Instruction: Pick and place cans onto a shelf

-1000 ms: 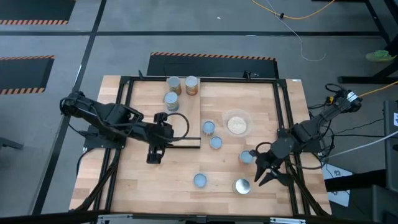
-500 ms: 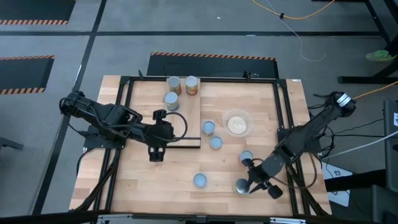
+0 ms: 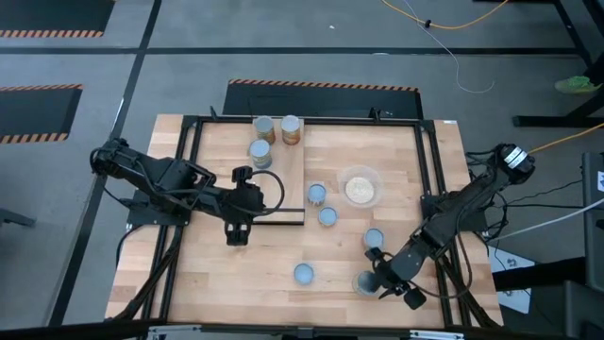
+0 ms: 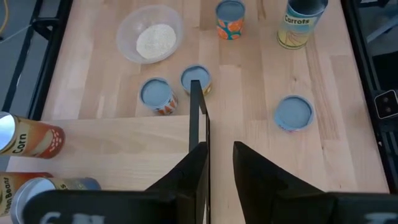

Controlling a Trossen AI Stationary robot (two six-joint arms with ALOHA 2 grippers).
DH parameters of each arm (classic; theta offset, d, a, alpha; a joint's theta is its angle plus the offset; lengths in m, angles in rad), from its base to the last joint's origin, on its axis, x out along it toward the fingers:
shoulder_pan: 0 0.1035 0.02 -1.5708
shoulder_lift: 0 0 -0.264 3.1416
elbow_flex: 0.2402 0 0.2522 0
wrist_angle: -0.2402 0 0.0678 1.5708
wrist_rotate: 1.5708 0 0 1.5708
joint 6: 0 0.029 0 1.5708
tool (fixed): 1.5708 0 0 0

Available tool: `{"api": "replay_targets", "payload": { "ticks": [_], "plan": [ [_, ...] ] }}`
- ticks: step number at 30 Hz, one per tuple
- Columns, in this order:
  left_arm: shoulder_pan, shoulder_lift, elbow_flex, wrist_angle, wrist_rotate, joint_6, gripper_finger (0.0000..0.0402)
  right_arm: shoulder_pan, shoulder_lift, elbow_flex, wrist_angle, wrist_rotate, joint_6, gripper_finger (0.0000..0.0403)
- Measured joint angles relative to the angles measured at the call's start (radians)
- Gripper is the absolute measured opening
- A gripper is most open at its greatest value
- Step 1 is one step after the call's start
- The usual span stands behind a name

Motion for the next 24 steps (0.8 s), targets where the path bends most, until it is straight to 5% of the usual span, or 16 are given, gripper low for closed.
{"api": "replay_targets", "payload": {
  "ticks": [18,24],
  "plan": [
    [0.000,0.000,0.000,-0.001,0.000,0.000,0.0069,0.024,0.066,0.006,-0.019,0.036,0.000,0.0108],
    [0.000,0.000,0.000,-0.001,0.000,0.000,0.0067,0.024,0.067,0.005,-0.019,0.067,-0.001,0.0074]
  ]
}}
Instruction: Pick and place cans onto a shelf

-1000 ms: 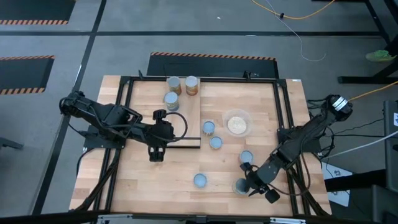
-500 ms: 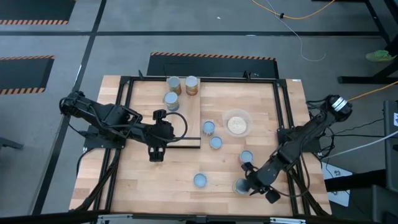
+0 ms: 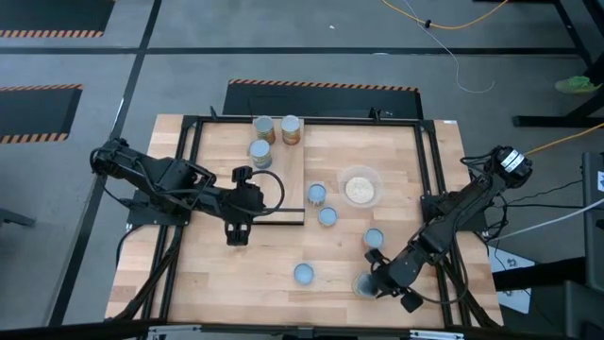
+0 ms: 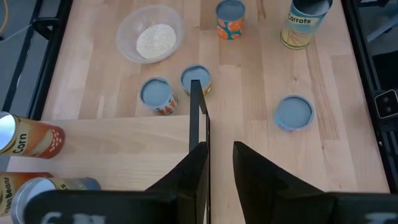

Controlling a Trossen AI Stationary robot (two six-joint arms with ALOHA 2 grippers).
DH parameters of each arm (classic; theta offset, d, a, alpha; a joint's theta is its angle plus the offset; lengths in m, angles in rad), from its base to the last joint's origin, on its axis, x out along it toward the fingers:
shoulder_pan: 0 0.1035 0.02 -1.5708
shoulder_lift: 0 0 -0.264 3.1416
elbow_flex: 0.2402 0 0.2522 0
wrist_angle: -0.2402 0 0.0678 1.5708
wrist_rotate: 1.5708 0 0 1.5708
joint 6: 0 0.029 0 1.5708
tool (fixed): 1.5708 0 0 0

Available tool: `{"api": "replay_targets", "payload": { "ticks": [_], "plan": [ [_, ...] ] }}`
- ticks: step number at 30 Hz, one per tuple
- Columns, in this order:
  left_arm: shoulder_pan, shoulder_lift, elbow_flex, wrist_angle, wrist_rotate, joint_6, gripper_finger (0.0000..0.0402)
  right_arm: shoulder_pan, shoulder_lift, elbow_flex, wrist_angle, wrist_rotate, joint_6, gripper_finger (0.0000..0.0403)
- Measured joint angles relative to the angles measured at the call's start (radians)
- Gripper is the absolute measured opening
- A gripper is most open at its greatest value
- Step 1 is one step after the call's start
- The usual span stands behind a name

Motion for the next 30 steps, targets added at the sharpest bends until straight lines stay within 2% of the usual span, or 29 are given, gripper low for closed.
{"api": "replay_targets", "payload": {
  "ticks": [8,12,18,30],
  "plan": [
    [0.000,0.000,0.000,0.000,0.000,0.000,0.0068,0.000,0.001,-0.002,0.001,0.001,0.000,0.0008],
    [0.000,0.000,0.000,0.000,0.000,0.001,0.0067,0.000,0.002,-0.003,0.024,0.048,-0.001,0.0008],
    [0.000,0.000,0.000,0.000,0.000,0.003,0.0068,-0.002,0.007,0.009,0.042,0.062,-0.057,0.0003],
    [0.000,0.000,0.000,0.000,0.000,0.003,0.0067,-0.057,0.006,0.120,-0.002,0.152,-0.131,0.0002]
  ]
}}
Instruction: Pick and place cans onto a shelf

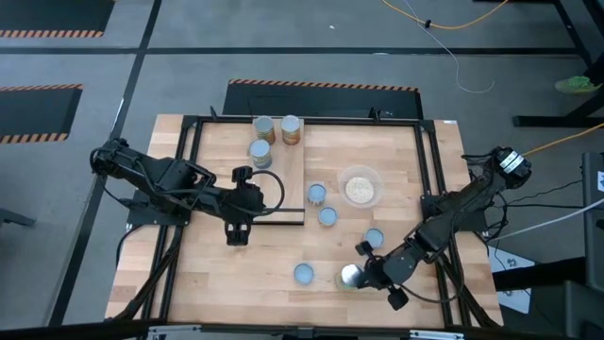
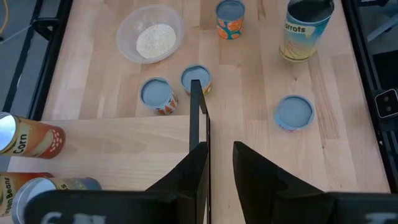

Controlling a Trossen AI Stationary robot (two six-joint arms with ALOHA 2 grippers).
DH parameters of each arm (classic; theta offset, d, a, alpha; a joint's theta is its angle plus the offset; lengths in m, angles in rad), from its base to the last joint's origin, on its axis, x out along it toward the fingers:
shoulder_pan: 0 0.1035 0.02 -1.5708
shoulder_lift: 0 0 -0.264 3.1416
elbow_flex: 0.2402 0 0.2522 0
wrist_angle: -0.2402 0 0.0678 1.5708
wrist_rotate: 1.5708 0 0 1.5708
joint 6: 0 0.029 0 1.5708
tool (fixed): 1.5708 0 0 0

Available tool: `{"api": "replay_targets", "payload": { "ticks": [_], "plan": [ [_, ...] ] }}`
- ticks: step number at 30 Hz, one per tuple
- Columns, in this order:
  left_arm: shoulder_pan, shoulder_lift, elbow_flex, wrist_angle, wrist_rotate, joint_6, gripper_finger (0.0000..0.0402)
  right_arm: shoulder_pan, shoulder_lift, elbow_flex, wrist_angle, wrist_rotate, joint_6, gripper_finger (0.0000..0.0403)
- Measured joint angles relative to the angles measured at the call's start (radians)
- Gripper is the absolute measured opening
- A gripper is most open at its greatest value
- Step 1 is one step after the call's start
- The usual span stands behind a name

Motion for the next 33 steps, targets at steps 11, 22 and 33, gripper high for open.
{"api": "replay_targets", "payload": {
  "ticks": [11,22,33],
  "plan": [
    [0.000,0.000,0.000,0.000,0.000,0.000,0.0067,-0.158,-0.002,0.241,-0.263,0.000,-0.140,0.0001],
    [0.000,0.000,0.000,0.000,0.000,0.000,0.0068,-0.374,-0.003,0.516,-0.519,-0.002,-0.346,0.0000],
    [0.000,0.000,0.000,0.000,0.000,0.000,0.0069,-0.711,-0.002,0.547,-0.401,-0.152,-0.557,0.0000]
  ]
}}
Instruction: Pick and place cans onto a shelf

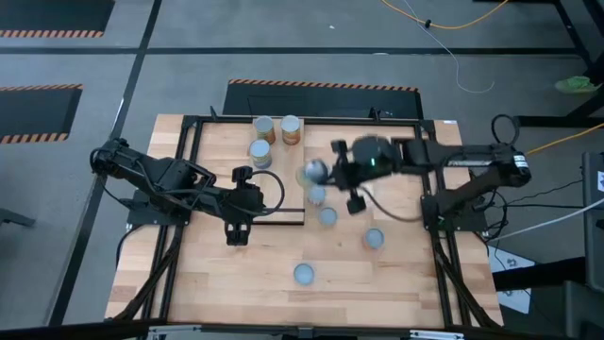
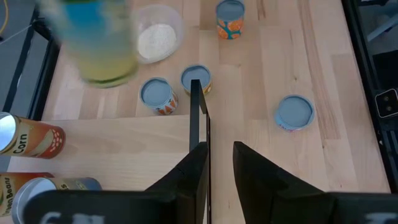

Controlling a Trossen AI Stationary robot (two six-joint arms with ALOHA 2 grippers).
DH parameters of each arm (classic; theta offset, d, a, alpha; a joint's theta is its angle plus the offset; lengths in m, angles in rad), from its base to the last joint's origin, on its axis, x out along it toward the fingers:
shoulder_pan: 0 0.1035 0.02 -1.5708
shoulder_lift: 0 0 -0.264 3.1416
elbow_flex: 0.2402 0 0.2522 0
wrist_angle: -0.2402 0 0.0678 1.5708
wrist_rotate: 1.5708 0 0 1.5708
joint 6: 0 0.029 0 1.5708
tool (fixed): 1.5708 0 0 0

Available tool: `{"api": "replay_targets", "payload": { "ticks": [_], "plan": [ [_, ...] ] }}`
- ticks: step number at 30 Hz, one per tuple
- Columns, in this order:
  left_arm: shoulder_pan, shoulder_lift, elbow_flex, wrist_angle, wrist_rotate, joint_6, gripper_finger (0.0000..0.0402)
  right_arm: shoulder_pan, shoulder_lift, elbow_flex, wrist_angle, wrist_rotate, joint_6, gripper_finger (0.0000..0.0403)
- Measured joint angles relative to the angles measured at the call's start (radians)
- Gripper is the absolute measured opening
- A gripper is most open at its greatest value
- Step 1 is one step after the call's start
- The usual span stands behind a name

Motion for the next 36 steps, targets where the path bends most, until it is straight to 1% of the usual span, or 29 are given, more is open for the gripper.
{"api": "replay_targets", "payload": {
  "ticks": [6,9,17,23,36],
  "plan": [
    [0.000,0.000,0.000,0.000,0.000,0.000,0.0067,-0.155,0.053,0.001,0.110,-0.204,-0.042,0.0000],
    [0.000,0.000,0.000,0.000,0.000,0.000,0.0069,-0.203,0.111,0.001,0.153,-0.271,-0.044,0.0000],
    [0.000,0.000,0.000,0.000,0.000,0.000,0.0067,-0.297,0.277,0.001,0.258,-0.278,-0.048,0.0000],
    [0.000,0.000,0.000,0.000,0.000,0.000,0.0068,-0.337,0.370,0.001,0.270,-0.278,-0.046,0.0000],
    [0.000,0.000,0.000,0.000,0.000,0.000,0.0067,-0.350,0.445,0.001,0.288,-0.291,-0.048,0.0000]
  ]
}}
